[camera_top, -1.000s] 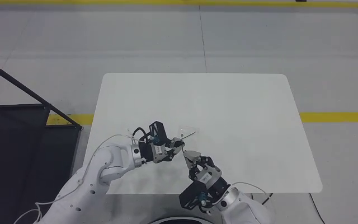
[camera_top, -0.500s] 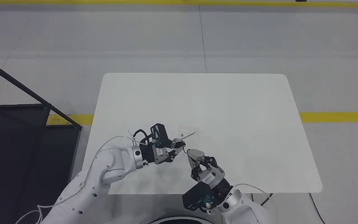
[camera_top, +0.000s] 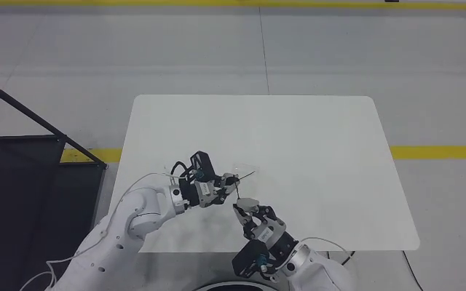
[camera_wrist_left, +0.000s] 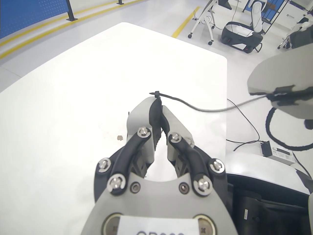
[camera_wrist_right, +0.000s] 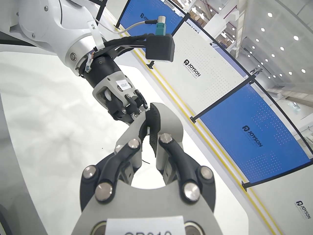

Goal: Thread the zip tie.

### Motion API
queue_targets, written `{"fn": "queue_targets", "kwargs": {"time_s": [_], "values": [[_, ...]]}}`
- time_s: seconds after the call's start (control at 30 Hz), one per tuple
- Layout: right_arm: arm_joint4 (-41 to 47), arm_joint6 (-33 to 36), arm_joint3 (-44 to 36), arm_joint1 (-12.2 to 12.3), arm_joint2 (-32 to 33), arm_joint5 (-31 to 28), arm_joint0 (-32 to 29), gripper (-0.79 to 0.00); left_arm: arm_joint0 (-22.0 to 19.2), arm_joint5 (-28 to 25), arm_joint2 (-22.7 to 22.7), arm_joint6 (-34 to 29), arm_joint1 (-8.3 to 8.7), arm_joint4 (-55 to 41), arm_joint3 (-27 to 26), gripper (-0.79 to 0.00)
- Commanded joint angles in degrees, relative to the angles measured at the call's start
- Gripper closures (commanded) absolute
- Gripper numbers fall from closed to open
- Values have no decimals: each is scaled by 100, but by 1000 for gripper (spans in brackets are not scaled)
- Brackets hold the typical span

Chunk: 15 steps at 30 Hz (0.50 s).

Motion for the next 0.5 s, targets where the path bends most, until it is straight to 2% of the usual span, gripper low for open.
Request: {"fn": "queue_targets", "kwargs": {"time_s": [0.0,0.3,0.47], "values": [[9,-15,1,3,-6,-30,6,-302,-3,4,-12,-18,-3,-25,8,0],[35,-136,-19,27,20,-114,-17,-225,-16,-82,-67,-72,-16,-264,76,0],[70,-145,-20,36,41,-121,-26,-219,-30,-89,-78,-116,-25,-300,89,0]]}}
